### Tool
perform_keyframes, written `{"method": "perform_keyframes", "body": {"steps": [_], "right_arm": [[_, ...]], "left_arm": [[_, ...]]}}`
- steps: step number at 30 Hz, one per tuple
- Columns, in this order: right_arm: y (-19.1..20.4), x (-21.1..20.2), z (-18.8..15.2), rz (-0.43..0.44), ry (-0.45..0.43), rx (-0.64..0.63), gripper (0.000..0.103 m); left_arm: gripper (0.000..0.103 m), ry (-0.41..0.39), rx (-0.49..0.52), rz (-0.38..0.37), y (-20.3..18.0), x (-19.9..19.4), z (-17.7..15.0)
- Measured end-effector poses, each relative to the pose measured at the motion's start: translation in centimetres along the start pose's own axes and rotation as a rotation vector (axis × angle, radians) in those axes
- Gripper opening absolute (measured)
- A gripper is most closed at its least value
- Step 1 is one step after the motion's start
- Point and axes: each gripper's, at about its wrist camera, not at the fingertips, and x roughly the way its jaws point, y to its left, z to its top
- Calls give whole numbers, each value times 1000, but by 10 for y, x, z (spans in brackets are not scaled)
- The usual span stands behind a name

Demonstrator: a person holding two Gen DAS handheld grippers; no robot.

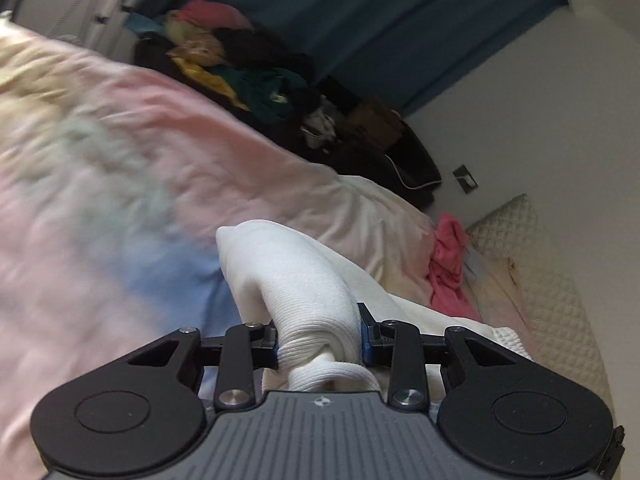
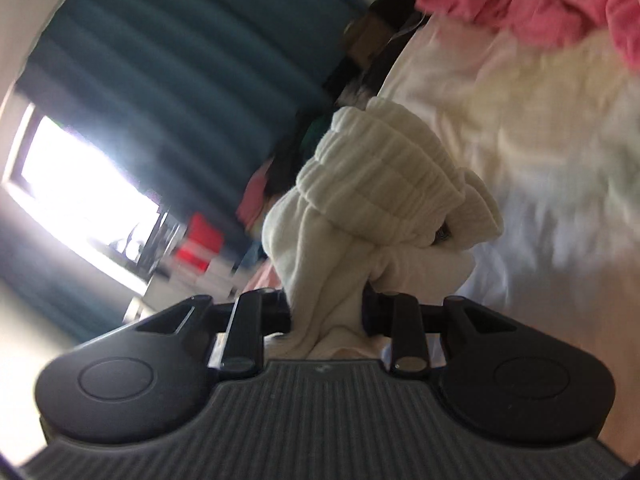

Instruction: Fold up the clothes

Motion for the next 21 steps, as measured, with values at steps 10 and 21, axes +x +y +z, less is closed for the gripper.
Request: {"method": "perform_keyframes", "body": {"steps": [10, 21], "right_arm": [[-48, 112, 57, -95, -53, 41, 31], [-143, 124, -39, -137, 86, 106, 35]], "left_arm": [[34, 26, 108, 62, -3, 172, 53], [38, 62, 244, 107, 101, 196, -37]]}}
